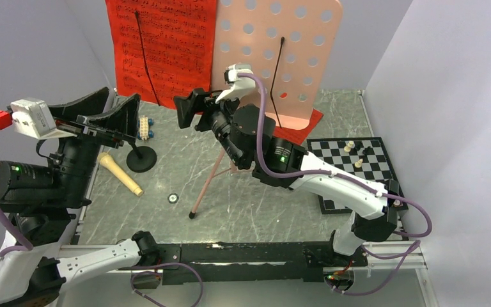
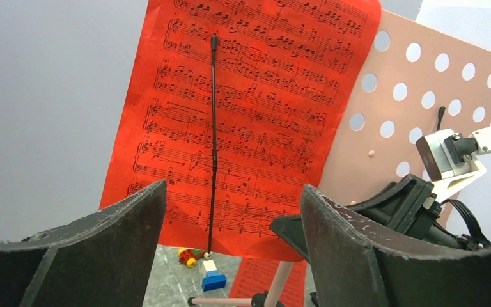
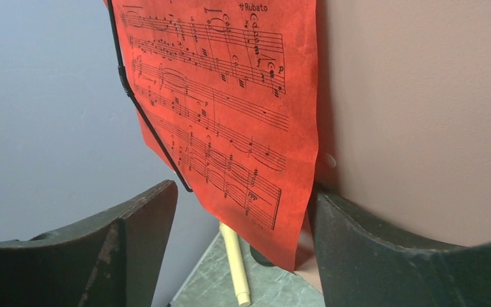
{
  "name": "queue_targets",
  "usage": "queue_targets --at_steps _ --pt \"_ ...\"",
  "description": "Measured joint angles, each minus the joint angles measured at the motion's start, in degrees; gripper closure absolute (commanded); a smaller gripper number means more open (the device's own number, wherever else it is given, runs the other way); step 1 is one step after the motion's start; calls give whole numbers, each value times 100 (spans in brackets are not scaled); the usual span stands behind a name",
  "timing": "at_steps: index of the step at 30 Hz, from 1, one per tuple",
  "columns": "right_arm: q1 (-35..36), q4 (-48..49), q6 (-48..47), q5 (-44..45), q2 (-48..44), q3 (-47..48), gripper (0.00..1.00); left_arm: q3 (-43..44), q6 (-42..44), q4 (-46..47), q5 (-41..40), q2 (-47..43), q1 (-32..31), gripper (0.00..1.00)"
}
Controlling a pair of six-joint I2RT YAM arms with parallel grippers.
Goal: Pack up the instrument practice props
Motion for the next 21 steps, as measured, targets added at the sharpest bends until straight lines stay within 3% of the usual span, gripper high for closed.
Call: queue_targets --at_steps 6,12,15,21 --pt "-68 2 11 -83 48 15 50 -90 114 46 -98 11 0 28" --pt "-105 9 -50 -157 46 -66 60 -210 411 160 -85 151 138 28" --pt "-109 107 -116 -234 26 -179 64 -208 382 155 131 304 522 30" --pt "-98 291 -205 -273 -59 -398 69 -208 -118 52 1056 605 1869 37"
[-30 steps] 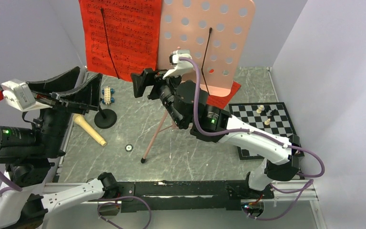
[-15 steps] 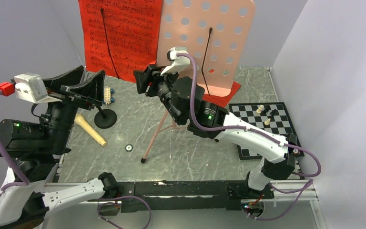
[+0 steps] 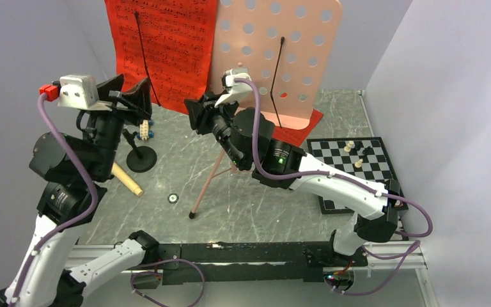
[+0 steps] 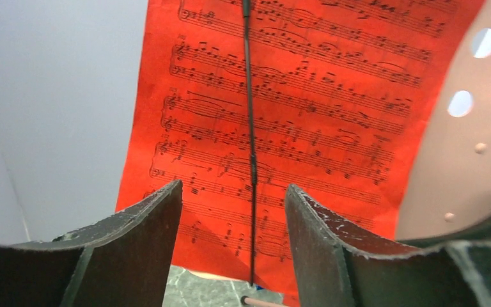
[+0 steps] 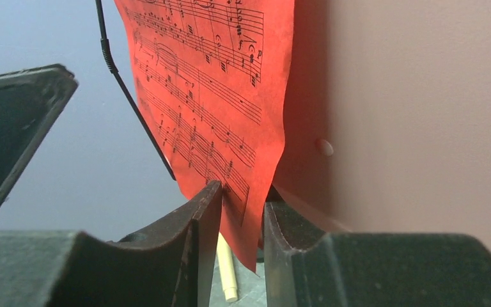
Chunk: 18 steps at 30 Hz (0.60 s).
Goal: Pack up the instrument practice props
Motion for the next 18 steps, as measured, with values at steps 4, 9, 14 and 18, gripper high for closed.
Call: queue_targets --at_steps 4,9,14,18 --pt "0 68 -74 0 -168 -232 74 -46 -446 50 660 138 758 38" --pt "-7 96 -153 -2 -271 -348 76 -160 -813 289 1303 251 1082 37" --pt "-44 190 -170 -98 -302 -420 76 -149 -931 507 1665 439 1172 38" --pt "-101 236 -168 -181 -302 -422 78 -98 -951 540 1753 597 1237 50"
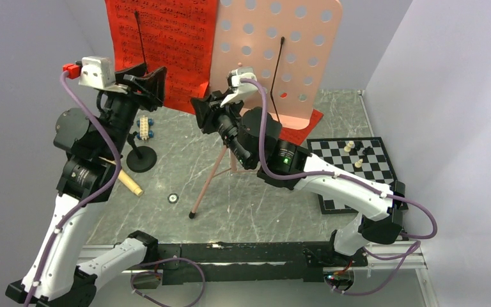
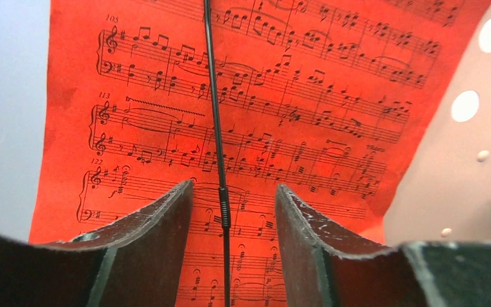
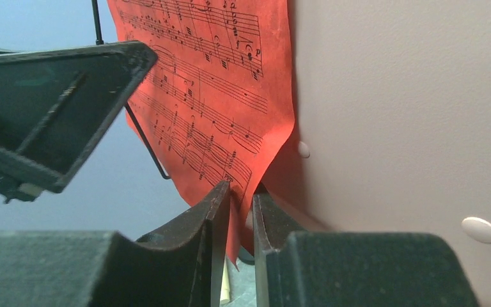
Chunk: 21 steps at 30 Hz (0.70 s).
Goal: Pack up the instrument practice props
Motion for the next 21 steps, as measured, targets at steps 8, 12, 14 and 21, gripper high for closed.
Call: queue_targets --at_steps 8,12,14,21 --pt "-68 87 -2 -142 0 -2 76 4 31 151 0 129 72 67" --pt "-72 142 -2 -179 0 -4 67 -13 66 323 0 42 83 74" --pt "-76 184 -13 -188 0 -13 67 -48 72 411 2 -31 83 79" --pt "-79 271 -44 -192 0 -28 66 -66 120 581 59 -162 83 91"
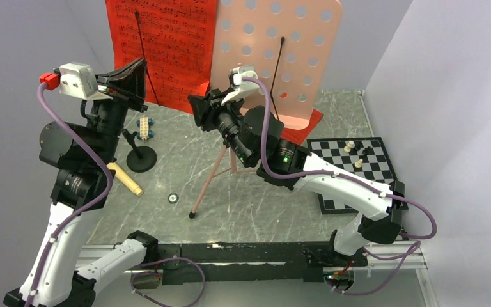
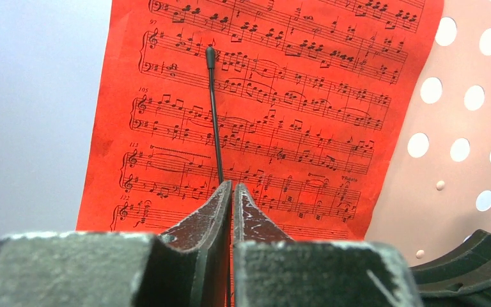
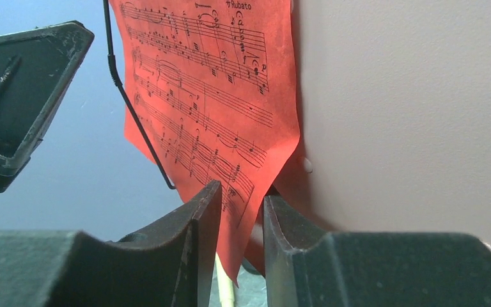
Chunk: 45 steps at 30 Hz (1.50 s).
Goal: Pack up the instrument practice props
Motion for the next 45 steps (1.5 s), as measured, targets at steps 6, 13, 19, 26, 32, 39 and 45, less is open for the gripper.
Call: queue_targets --at_steps 6,13,19,26,32,39,45 --pt "-13 39 0 -9 26 2 62 0 52 4 17 11 0 65" --pt "-31 39 2 -15 61 44 62 20 59 -122 -70 129 0 68" --pt "-33 39 2 -33 63 50 65 35 98 -188 -83 280 0 88" --pt "-52 37 2 -55 63 50 73 0 101 -236 15 234 0 100" --pt "-79 37 13 -85 63 48 87 -181 87 -120 111 59 -2 100" --pt "-79 46 48 -166 44 31 100 -192 28 -142 136 0 -2 100" --pt "-79 76 63 -205 -188 -175 100 -260 0 -144 131 -107 -2 100"
